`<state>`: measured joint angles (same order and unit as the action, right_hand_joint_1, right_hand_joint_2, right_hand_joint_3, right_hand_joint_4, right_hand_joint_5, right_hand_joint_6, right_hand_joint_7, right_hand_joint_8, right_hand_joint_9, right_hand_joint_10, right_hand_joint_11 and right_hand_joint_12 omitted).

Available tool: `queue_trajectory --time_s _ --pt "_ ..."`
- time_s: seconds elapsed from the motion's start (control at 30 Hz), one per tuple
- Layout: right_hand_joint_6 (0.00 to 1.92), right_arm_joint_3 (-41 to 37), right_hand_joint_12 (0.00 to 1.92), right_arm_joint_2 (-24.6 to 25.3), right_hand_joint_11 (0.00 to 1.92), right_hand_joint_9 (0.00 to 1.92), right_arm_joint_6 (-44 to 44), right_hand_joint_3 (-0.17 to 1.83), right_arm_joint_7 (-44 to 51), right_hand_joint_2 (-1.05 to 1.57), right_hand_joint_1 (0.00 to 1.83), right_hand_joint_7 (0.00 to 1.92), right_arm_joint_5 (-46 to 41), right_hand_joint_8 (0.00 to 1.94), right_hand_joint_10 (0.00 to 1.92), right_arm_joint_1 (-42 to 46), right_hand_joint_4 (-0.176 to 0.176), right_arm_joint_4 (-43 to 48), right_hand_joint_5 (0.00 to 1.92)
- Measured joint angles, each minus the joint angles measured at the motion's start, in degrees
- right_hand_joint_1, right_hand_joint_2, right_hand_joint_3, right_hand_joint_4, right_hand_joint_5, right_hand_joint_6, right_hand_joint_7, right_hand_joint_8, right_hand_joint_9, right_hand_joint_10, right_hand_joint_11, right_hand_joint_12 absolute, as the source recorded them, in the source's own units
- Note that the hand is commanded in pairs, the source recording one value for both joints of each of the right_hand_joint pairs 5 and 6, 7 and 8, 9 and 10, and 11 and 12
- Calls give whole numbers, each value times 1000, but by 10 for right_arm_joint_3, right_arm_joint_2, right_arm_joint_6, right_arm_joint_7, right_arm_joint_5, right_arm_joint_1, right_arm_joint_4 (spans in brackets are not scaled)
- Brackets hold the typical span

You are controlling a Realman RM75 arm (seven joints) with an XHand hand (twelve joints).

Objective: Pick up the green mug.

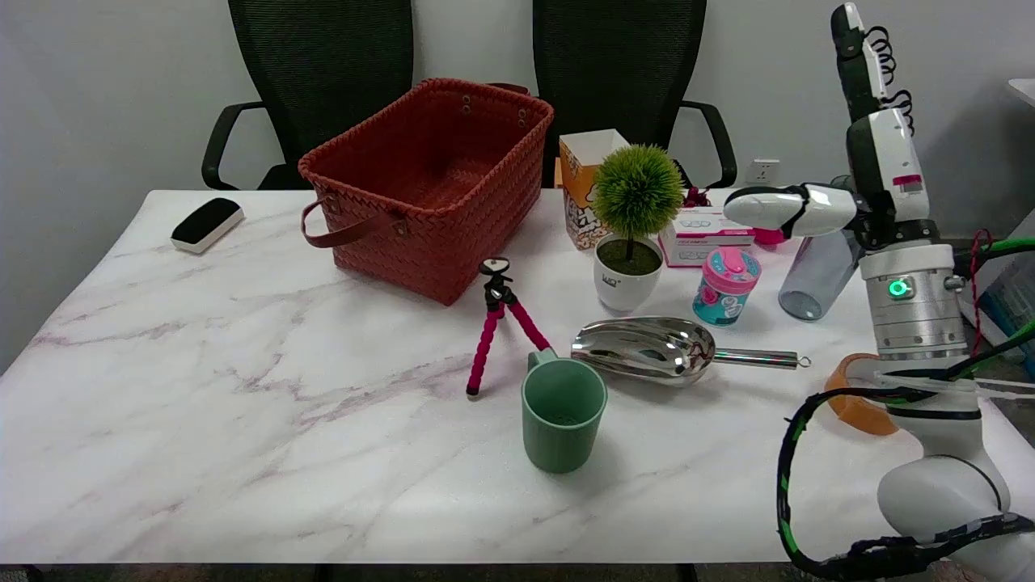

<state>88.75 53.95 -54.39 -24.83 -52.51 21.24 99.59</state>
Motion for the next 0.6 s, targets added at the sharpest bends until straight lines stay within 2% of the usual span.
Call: queue_trajectory --time_s 0.5,0.6 --pt "0 -13 16 -8 16 0 0 -175 -64 133 618 0 8 0 0 8 0 -19 0" --pt "0 -7 0 -9 0 0 0 -175 -70 227 614 0 0 0 0 9 0 -16 0"
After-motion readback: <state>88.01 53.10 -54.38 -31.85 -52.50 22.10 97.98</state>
